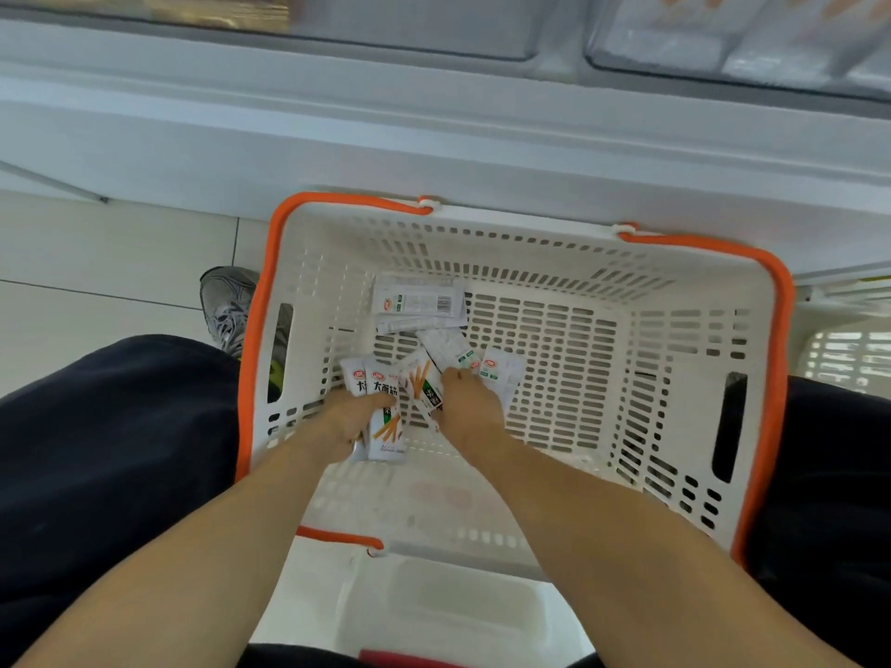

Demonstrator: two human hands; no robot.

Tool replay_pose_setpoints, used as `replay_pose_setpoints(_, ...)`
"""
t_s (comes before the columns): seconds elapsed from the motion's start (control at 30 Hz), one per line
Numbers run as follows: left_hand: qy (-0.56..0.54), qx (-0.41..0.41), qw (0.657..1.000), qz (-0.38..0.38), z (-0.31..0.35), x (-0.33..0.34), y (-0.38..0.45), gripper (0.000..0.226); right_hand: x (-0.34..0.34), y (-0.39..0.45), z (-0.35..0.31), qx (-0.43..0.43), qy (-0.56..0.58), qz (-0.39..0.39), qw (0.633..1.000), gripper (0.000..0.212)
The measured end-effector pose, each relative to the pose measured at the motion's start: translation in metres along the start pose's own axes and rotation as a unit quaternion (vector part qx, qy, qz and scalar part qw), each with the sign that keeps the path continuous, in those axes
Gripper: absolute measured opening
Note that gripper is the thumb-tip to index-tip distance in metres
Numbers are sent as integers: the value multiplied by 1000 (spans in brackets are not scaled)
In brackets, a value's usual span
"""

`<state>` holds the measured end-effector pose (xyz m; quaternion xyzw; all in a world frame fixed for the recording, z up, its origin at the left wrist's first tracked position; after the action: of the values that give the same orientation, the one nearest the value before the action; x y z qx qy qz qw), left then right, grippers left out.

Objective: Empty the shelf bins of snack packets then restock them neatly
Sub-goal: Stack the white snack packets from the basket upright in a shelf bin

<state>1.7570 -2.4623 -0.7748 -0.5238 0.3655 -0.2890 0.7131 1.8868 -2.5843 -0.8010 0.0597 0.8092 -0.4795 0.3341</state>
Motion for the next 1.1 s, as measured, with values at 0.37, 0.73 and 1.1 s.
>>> replay_pose_setpoints(0.37,17,49,999,3,9,-4,1,18,-27,20,5,52,133,-52,988,37)
replay_pose_setpoints(0.73,43,78,995,36,16,-13,-14,13,15,1,-2,13,74,-23,997,53)
replay_pose_setpoints(1.1,25,85,996,20,30,-19,-25,18,-113,13,5,-77,296,-119,945,24)
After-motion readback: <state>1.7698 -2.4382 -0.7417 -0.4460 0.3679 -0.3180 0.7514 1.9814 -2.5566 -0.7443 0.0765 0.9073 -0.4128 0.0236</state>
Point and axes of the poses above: each hand's wrist, its own y-axis towards the middle knuckle, its own x-axis out of the palm, z = x × y, the point moved 9 cm from there along y, towards the middle knuckle, and after that the axes turned 2 degrees about -z, right-handed, at the moved point
